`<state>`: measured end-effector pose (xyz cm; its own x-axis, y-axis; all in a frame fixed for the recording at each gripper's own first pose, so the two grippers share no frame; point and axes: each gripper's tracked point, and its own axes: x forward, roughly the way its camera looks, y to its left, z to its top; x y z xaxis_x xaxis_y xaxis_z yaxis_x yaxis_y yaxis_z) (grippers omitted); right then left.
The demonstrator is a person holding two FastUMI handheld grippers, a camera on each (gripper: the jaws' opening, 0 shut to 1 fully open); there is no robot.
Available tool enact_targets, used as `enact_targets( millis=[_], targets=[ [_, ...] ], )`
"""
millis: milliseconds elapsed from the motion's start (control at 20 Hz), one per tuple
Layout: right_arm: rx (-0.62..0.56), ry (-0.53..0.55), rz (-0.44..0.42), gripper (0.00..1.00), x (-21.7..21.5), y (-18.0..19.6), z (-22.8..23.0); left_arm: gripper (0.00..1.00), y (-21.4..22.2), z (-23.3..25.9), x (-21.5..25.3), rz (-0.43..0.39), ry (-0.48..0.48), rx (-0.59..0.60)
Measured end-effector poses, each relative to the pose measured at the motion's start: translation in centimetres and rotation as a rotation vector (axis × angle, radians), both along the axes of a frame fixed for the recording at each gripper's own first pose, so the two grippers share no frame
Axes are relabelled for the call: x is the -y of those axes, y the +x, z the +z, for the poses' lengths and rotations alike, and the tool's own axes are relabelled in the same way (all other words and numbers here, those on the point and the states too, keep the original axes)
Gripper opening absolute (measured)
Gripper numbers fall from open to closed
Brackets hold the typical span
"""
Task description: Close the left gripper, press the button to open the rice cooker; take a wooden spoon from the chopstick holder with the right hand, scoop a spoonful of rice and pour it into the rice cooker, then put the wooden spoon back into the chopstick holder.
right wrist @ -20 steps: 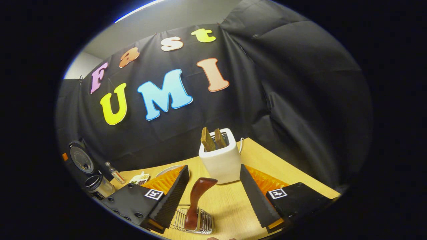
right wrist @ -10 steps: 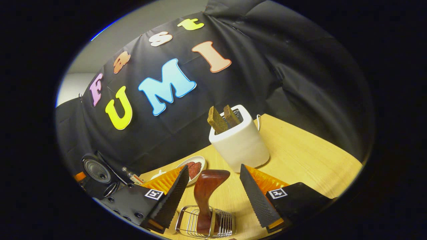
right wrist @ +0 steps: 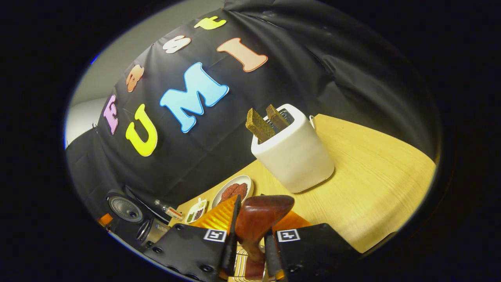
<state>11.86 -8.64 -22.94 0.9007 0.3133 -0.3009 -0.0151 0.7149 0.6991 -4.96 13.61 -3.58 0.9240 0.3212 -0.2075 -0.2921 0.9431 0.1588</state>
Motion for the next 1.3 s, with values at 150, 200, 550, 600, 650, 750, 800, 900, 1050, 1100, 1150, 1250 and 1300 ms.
enact_targets(
  millis=[150, 200, 550, 600, 650, 750, 800, 900, 1050, 1100, 1150, 1250, 1300],
  targets=[
    [0.012, -0.025, 0.011, 0.27, -0.3, -0.1, 0.0, 0.95, -0.6, -0.5, 0.0, 0.001, -0.015, -0.010],
    [0.019, -0.048, 0.004, 0.27, -0.1, 0.0, 0.3, 0.95, -0.7, -0.6, 0.1, 0.001, -0.027, -0.006],
    [0.142, -0.113, -0.067, 0.23, 0.8, -0.9, 6.9, 0.95, -2.2, -2.0, -1.5, 0.007, -0.065, 0.013],
    [0.162, -0.138, -0.081, 0.23, 1.0, -1.0, 8.1, 0.95, -2.4, -2.1, -1.7, 0.009, -0.068, 0.021],
    [0.186, -0.163, -0.097, 0.23, 1.1, -1.2, 9.6, 0.94, -2.7, -2.2, -1.9, 0.007, -0.067, 0.030],
    [0.241, -0.210, -0.128, 0.23, 1.4, -1.3, 12.7, 0.94, -3.4, -2.6, -2.3, 0.005, -0.054, 0.041],
    [0.270, -0.224, -0.130, 0.23, 1.1, -1.5, 14.4, 0.95, -3.9, -2.8, -2.5, 0.006, -0.048, 0.035],
    [0.336, -0.238, -0.128, 0.23, -0.2, -2.2, 17.6, 0.95, -4.9, -3.0, -2.7, -0.003, -0.044, 0.039],
    [0.411, -0.234, -0.079, 0.23, -3.8, -2.9, 20.5, 0.95, -6.1, -2.7, -3.6, 0.008, -0.020, 0.068],
    [0.428, -0.228, -0.050, 0.23, -5.4, -3.1, 21.2, 0.94, -6.3, -2.7, -3.8, 0.007, -0.012, 0.075],
    [0.443, -0.223, -0.019, 0.23, -7.0, -3.2, 21.7, 0.95, -6.8, -2.8, -3.8, 0.005, -0.001, 0.079],
    [0.474, -0.234, 0.037, 0.22, -10.3, -3.5, 22.6, 0.95, -7.5, -2.9, -4.1, 0.003, 0.023, 0.082],
    [0.488, -0.245, 0.063, 0.22, -11.9, -3.7, 22.8, 0.95, -7.7, -3.2, -4.2, -0.001, 0.029, 0.077]
  ],
)
